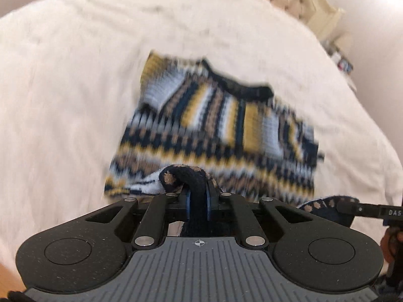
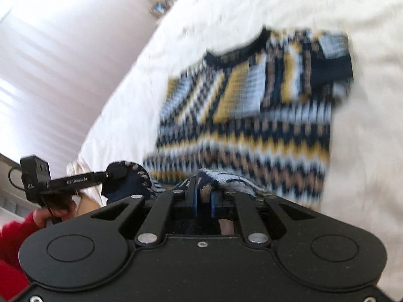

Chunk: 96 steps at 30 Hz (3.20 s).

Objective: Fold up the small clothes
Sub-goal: 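Grasp the hem with both grippers and lift it, then carry the hem with both grippers over the body toward the collar, then lay the hem near the collar and open both grippers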

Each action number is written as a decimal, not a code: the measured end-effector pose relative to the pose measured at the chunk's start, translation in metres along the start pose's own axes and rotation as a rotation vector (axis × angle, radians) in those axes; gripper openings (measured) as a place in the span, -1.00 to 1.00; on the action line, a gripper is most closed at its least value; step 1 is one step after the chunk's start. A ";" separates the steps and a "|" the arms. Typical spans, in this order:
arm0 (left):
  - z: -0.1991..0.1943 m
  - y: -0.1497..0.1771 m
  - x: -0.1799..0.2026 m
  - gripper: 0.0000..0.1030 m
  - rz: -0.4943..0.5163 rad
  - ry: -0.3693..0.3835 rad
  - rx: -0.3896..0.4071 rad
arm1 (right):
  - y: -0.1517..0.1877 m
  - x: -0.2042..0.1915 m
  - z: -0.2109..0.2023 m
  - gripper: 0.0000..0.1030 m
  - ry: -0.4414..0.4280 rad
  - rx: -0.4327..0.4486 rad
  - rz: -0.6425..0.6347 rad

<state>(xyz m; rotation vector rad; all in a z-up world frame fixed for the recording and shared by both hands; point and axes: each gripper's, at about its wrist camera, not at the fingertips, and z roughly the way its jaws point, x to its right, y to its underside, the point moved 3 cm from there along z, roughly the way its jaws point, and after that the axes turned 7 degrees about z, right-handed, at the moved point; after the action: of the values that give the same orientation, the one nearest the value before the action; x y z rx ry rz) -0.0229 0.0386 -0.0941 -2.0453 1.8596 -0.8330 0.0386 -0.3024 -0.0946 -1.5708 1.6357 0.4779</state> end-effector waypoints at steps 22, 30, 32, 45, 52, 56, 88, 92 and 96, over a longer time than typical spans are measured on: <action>0.104 -0.138 0.001 -0.78 0.082 0.037 0.019 | -0.141 0.047 0.060 -0.65 0.157 0.153 0.250; 0.130 -0.154 -0.017 -0.43 0.098 0.005 -0.023 | -0.160 0.056 0.082 -0.48 0.225 0.152 0.306; 0.132 -0.160 -0.022 -0.08 0.101 -0.035 -0.010 | -0.164 0.058 0.084 -0.42 0.228 0.161 0.327; 0.134 -0.157 -0.032 0.31 0.291 -0.102 -0.047 | -0.175 0.071 0.079 0.24 0.214 0.241 0.402; 0.135 -0.108 -0.018 0.31 0.430 -0.099 -0.132 | -0.173 0.062 0.062 0.24 0.294 0.258 0.255; 0.137 -0.092 -0.013 0.31 0.445 -0.062 -0.168 | -0.159 0.043 0.061 0.24 0.401 0.193 0.034; 0.189 -0.193 -0.022 0.34 0.291 -0.015 -0.087 | -0.202 0.029 0.116 0.27 0.517 0.114 -0.203; 0.184 -0.188 -0.026 0.35 0.282 -0.042 -0.094 | -0.190 0.037 0.109 0.28 0.514 0.098 -0.179; 0.185 -0.176 -0.030 0.35 0.280 -0.039 -0.135 | -0.176 0.046 0.109 0.28 0.519 0.071 -0.153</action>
<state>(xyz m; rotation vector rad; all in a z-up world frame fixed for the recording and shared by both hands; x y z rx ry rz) 0.2264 0.0596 -0.1543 -1.7988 2.1663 -0.6047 0.2421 -0.2796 -0.1511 -1.8492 1.8593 -0.0816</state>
